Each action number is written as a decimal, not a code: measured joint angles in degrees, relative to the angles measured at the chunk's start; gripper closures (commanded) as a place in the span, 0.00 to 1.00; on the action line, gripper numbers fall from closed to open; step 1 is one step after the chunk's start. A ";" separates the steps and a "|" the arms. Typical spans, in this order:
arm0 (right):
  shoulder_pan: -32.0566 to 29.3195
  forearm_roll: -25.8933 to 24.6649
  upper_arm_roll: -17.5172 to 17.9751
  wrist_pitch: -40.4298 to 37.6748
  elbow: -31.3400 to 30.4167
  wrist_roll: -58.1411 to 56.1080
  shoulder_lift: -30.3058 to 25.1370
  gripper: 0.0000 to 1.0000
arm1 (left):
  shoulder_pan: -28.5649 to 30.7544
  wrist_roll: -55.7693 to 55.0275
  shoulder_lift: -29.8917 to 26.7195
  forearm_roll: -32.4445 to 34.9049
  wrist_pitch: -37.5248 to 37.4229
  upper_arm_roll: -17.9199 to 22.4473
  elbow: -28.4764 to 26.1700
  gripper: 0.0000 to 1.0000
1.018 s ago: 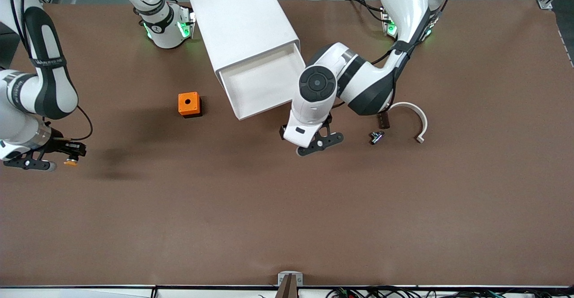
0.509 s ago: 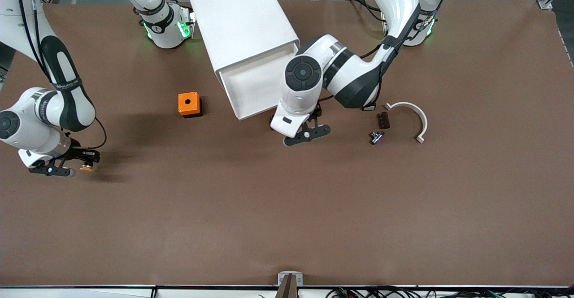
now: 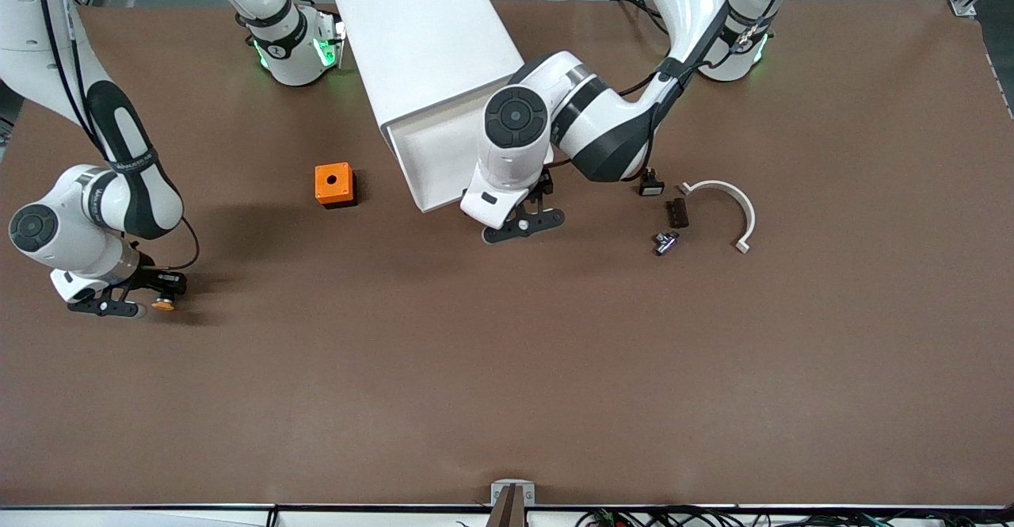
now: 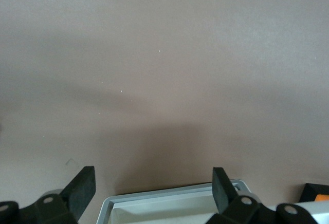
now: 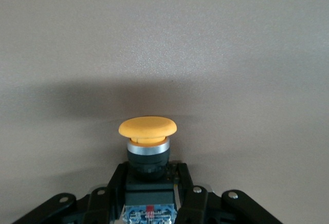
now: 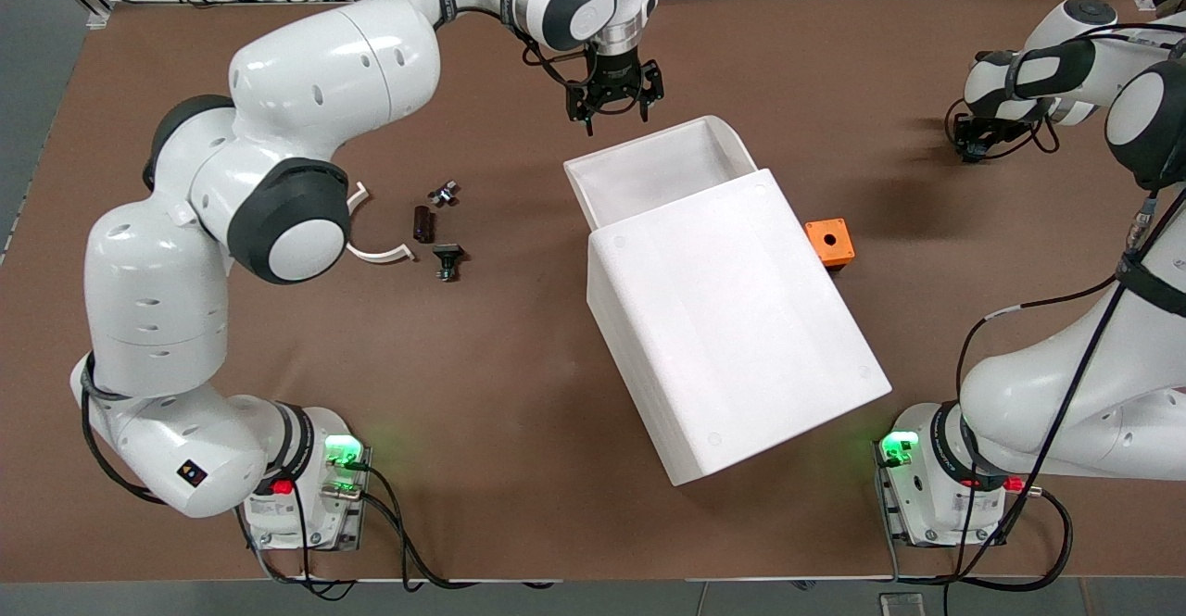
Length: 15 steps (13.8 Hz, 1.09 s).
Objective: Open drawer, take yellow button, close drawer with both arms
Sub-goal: 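Set the yellow button on the table with the right gripper and withdraw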
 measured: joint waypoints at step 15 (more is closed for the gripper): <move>1.41 0.03 1.04 -32.67 11.29 0.05 -12.31 0.00 | -3.55 0.00 0.67 -7.69 -0.02 -0.02 -0.45 0.00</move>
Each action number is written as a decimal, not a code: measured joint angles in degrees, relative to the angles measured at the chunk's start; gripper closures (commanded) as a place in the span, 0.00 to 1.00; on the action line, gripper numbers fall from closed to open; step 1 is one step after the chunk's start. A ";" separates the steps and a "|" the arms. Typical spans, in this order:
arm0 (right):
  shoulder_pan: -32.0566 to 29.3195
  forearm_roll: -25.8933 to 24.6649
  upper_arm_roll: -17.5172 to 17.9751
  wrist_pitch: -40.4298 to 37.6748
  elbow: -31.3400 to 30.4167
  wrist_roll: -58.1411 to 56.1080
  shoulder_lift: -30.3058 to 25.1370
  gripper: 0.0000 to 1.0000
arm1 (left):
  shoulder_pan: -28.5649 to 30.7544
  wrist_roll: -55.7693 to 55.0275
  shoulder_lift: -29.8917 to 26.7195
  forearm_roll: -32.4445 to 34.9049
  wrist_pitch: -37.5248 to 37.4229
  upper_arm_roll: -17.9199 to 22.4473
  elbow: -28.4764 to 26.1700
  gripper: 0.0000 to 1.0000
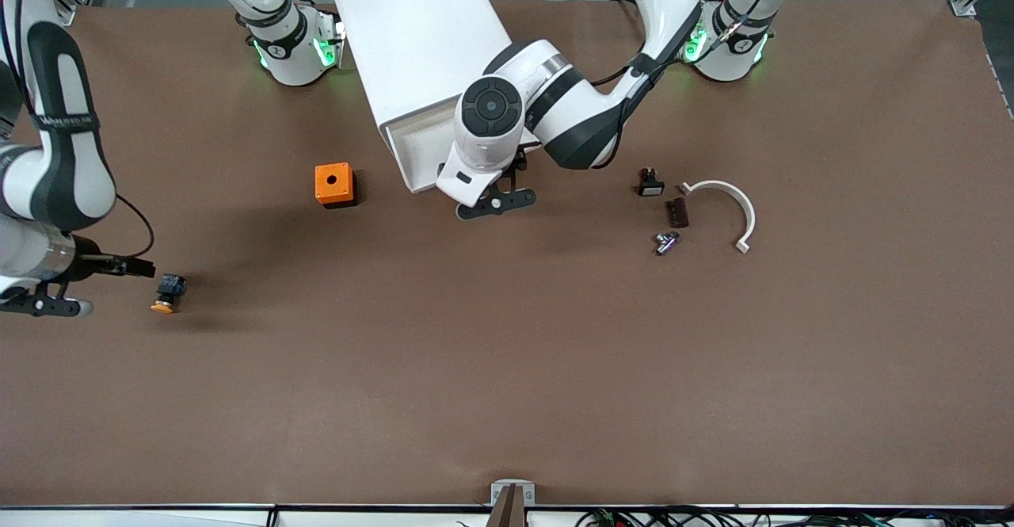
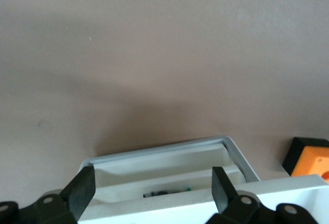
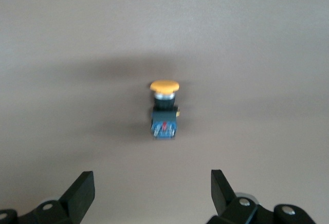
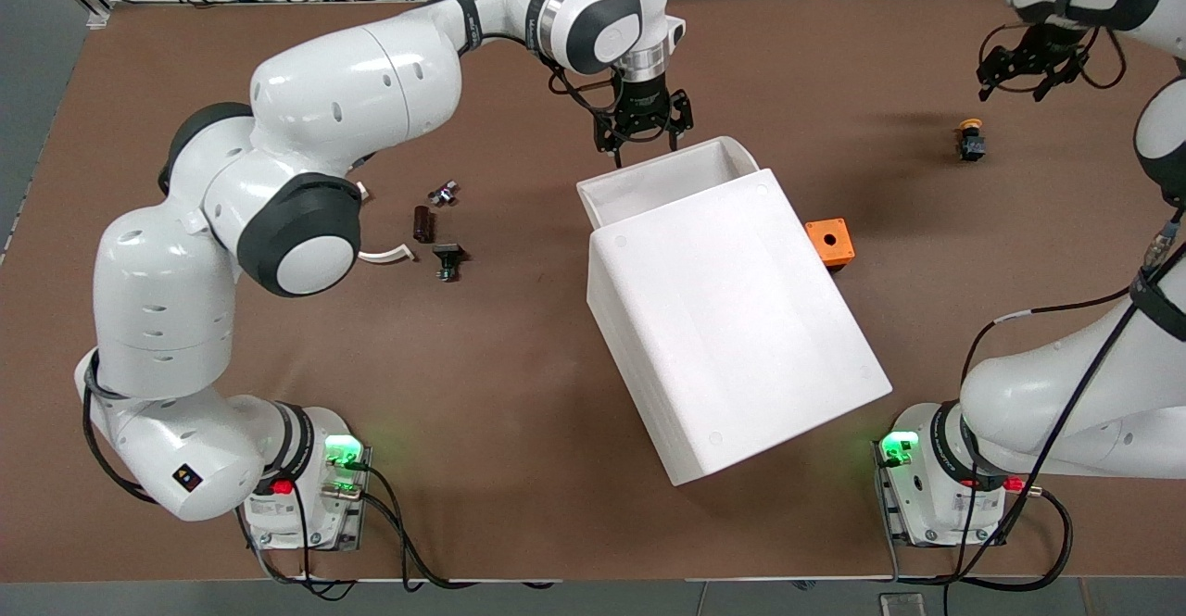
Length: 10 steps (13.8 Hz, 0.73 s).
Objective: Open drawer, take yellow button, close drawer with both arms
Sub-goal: 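Set the yellow button on the table with the right gripper and withdraw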
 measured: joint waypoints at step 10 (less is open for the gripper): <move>0.93 1.82 0.44 -30.46 17.81 0.19 -7.94 0.00 | -2.67 0.00 0.46 -7.14 -0.02 0.00 -1.37 0.00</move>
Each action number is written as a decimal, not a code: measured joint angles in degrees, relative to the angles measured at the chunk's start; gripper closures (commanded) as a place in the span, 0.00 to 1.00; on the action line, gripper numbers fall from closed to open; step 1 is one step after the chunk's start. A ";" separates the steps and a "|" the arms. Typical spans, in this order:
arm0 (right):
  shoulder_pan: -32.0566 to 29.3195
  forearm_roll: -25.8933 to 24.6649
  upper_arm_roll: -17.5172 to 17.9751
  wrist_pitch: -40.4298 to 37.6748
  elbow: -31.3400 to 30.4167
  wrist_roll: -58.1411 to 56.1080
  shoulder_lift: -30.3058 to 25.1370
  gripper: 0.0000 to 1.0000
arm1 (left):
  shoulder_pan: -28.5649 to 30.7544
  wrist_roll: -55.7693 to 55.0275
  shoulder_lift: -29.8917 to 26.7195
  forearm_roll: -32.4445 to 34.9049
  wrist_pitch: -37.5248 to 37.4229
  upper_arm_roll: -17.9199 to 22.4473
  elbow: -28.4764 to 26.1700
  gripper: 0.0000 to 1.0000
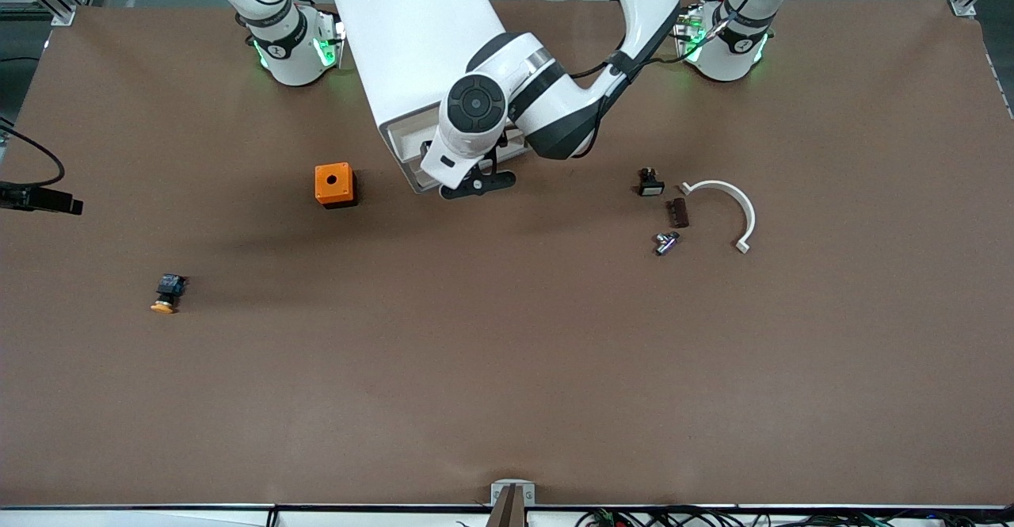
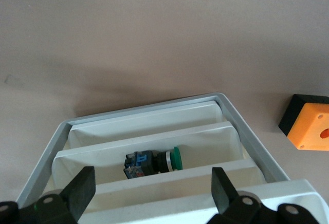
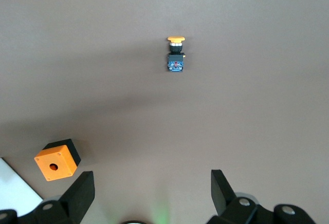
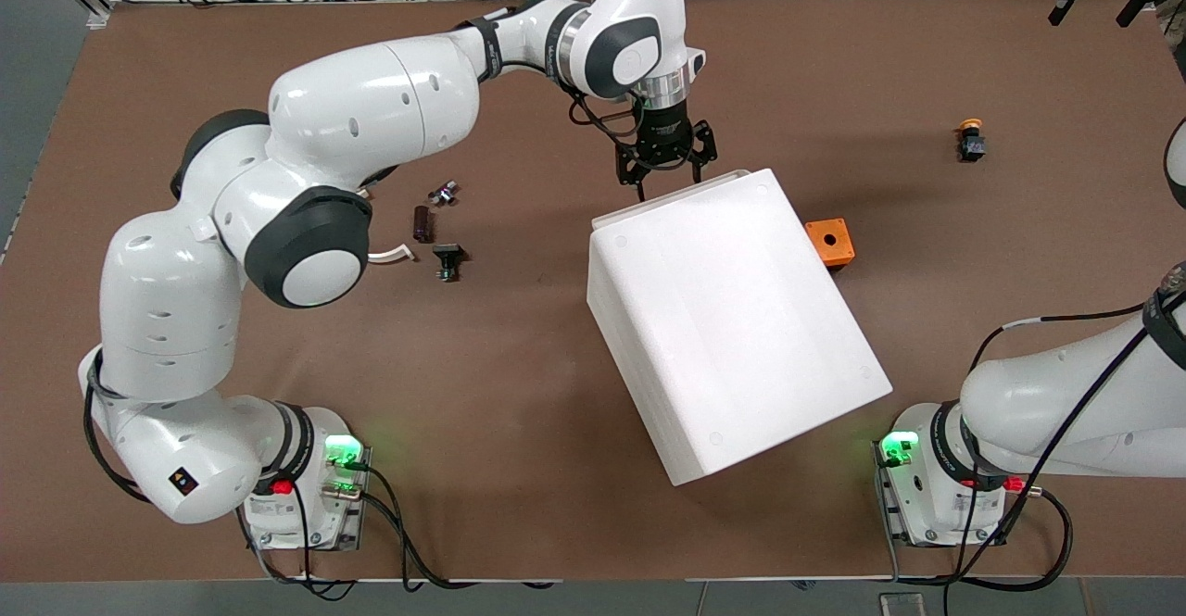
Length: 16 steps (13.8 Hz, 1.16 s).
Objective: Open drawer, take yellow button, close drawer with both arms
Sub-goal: 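Set the yellow button on the table with the right gripper and withdraw, then push the drawer fully shut with the left gripper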
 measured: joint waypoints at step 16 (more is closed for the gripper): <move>2.31 -2.43 -0.01 -1.30 5.33 0.79 -1.66 0.00 | -2.66 -0.40 0.38 -6.93 0.63 0.44 -2.39 0.00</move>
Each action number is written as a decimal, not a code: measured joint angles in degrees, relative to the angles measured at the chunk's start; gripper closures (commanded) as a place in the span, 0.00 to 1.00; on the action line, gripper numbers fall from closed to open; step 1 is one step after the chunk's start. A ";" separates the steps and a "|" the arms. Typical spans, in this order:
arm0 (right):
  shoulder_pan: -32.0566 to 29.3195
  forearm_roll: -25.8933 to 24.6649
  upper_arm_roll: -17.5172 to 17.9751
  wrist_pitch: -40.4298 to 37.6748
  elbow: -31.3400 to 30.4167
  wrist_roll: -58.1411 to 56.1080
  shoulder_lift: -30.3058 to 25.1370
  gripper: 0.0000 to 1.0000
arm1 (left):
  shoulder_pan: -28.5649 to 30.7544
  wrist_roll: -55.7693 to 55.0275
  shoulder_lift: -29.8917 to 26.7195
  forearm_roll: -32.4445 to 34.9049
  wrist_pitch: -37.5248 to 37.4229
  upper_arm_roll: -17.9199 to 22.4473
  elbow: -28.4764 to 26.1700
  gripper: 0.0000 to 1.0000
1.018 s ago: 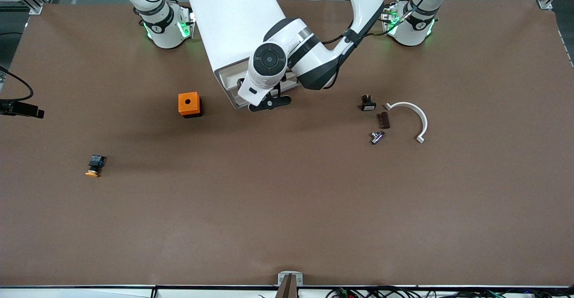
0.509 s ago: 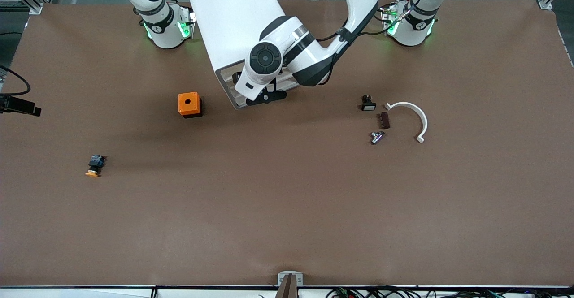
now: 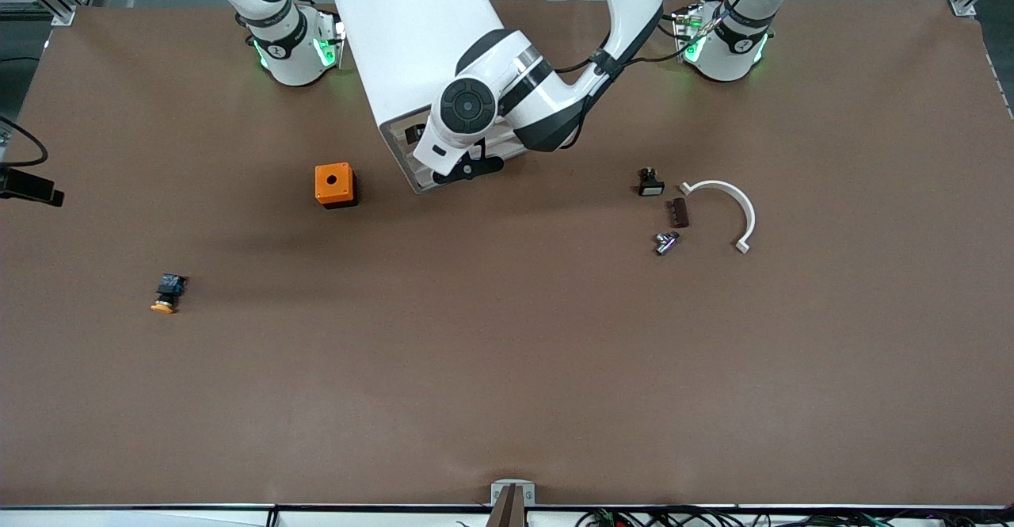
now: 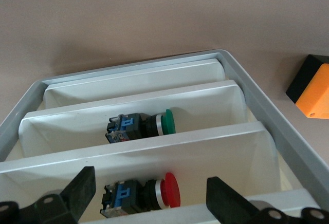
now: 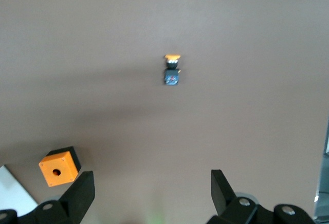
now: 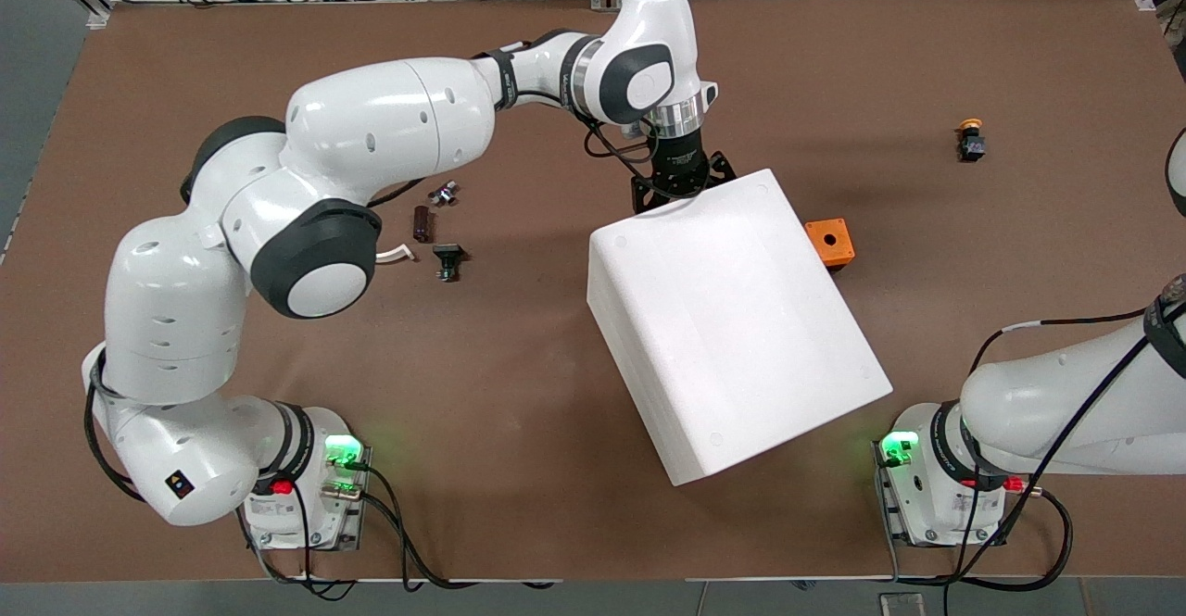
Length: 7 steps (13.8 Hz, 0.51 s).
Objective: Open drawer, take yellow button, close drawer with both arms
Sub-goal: 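Push the drawer fully shut with the left gripper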
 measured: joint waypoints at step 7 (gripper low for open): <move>0.67 -0.15 0.00 -12.51 9.86 0.00 -0.48 0.00 | 1.04 0.00 -0.56 -0.35 -0.02 0.12 0.25 0.00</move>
